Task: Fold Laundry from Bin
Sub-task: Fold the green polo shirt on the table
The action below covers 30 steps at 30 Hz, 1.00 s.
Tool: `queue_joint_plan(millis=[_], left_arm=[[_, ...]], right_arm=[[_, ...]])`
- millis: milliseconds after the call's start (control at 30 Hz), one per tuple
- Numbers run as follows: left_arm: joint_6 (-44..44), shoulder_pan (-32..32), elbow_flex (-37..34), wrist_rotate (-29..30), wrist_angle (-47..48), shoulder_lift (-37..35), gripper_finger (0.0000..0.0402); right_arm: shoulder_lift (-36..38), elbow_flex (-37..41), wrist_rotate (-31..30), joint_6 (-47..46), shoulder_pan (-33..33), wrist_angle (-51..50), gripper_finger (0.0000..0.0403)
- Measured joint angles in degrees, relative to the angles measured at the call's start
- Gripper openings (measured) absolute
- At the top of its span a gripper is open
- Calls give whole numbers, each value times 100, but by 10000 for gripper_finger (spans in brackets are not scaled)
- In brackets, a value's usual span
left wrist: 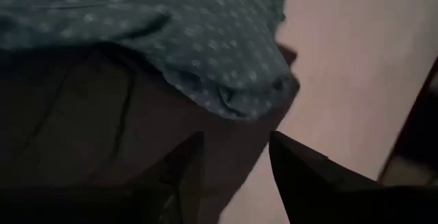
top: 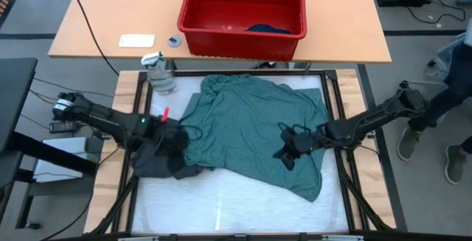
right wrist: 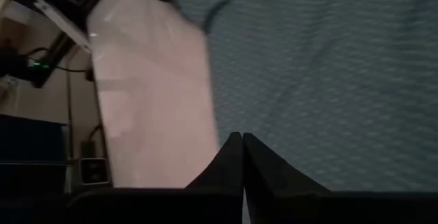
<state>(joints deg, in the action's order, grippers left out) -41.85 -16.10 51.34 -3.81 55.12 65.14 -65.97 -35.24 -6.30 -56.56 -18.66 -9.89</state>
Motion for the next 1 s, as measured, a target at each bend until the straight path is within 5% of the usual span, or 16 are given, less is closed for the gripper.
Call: queue_joint_plan(millis=[267,567,800,1000], left_arm=[[1798,-584,-10,997,46,82,167],[4457,-710,-502,1107,-790,240,167],[5573,-681,-500,1515,-918,256,159],[6103,-520,-642,1324,-953,648,110]], right_arm=[[-643,0,-788,-759,-987,686,15],[-1139,0,-898,-1537,-1556,1488,72],[-1144,0,-931,-2271,-1804,1330,89],[-1178,0,-1160,-2863,-2033,857,71]])
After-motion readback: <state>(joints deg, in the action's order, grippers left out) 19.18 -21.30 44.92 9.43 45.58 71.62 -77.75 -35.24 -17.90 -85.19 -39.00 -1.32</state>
